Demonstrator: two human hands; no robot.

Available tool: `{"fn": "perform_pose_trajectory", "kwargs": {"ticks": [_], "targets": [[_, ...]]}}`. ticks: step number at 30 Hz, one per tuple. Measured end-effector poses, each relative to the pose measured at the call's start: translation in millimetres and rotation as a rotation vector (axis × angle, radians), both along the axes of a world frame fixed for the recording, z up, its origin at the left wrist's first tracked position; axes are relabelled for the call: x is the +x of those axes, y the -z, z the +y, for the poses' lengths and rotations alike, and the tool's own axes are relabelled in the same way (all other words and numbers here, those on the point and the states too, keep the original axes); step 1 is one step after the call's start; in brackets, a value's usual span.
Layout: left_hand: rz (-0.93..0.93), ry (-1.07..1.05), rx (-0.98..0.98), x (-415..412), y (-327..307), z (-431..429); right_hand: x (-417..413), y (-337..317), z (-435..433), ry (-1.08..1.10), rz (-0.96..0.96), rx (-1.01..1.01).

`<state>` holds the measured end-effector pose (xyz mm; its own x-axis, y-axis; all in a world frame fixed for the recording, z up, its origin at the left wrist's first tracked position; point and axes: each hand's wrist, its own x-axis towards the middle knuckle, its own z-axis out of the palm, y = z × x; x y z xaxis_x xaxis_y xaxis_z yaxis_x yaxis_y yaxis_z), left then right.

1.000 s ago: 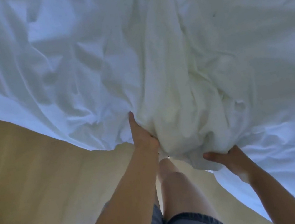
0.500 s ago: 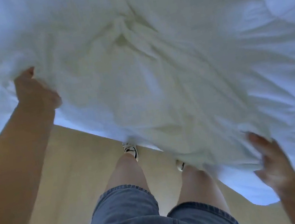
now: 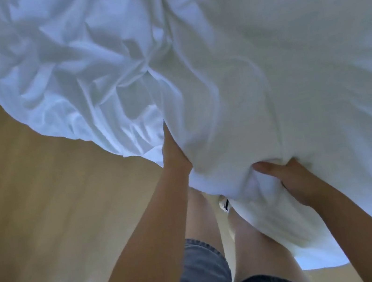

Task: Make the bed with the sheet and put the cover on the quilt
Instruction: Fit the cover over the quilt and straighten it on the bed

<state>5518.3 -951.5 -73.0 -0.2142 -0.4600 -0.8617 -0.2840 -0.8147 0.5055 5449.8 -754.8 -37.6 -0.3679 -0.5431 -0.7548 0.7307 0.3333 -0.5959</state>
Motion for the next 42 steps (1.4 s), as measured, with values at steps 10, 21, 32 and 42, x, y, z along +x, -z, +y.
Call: {"fn": "perform_pose_trajectory", "kwargs": {"ticks": [10,21,32,42], "targets": [[-0.642,0.532,-0.698,-41.4,-43.6,-73.4,8.8,-34.6,-34.8,0.145,0.082,0.108],[-0.913,0.904,-0.692,34.7,14.3,-85.9,48.6,-0.5,85.5,0.345,-0.018,0.158],[-0.508,0.800,-0.488,36.1,18.0,197.8,55.9,28.5,181.9,-0.186,0.297,0.366],[-0.541,1.899,-0.227,3.0,-13.7,449.6,14.6,-6.9,535.0,-0.472,0.327,0.775]]}}
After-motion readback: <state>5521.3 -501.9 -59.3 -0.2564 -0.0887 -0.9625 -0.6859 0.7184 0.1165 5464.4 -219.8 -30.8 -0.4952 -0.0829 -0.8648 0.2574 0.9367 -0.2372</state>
